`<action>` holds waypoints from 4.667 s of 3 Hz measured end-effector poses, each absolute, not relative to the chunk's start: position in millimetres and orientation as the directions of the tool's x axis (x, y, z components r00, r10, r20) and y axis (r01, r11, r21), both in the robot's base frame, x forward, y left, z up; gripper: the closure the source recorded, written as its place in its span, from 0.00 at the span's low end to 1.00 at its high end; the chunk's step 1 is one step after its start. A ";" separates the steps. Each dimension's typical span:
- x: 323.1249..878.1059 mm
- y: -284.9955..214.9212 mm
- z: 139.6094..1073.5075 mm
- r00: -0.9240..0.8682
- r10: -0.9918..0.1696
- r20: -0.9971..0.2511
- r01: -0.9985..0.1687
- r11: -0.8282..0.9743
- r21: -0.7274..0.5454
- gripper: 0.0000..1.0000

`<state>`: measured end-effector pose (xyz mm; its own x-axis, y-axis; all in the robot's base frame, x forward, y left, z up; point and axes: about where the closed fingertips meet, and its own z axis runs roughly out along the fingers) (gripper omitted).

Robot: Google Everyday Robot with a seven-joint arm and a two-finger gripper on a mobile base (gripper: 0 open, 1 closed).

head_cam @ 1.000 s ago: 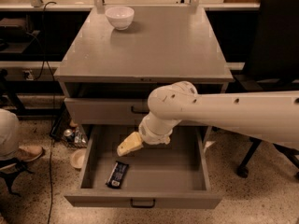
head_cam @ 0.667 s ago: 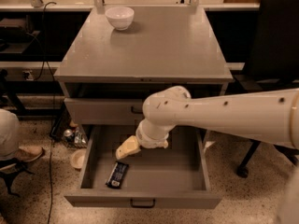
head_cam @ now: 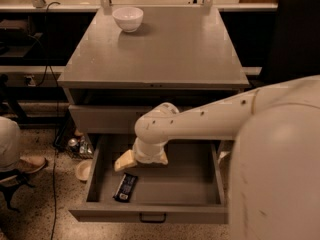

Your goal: Pick rxbar blueberry from middle drawer and place on counter

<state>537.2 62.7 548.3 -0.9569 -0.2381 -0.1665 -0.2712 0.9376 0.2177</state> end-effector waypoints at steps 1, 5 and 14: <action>546.8 86.0 514.6 -0.973 -0.199 -0.112 -0.222 0.940 0.260 0.00; 552.6 139.5 426.2 -0.999 -0.048 -0.014 -0.050 0.972 0.231 0.00; 586.5 156.0 348.1 -0.993 0.107 0.056 0.114 0.984 0.139 0.68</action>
Offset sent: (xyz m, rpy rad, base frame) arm 0.0158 0.0696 -0.0995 0.0049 0.1873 -0.0996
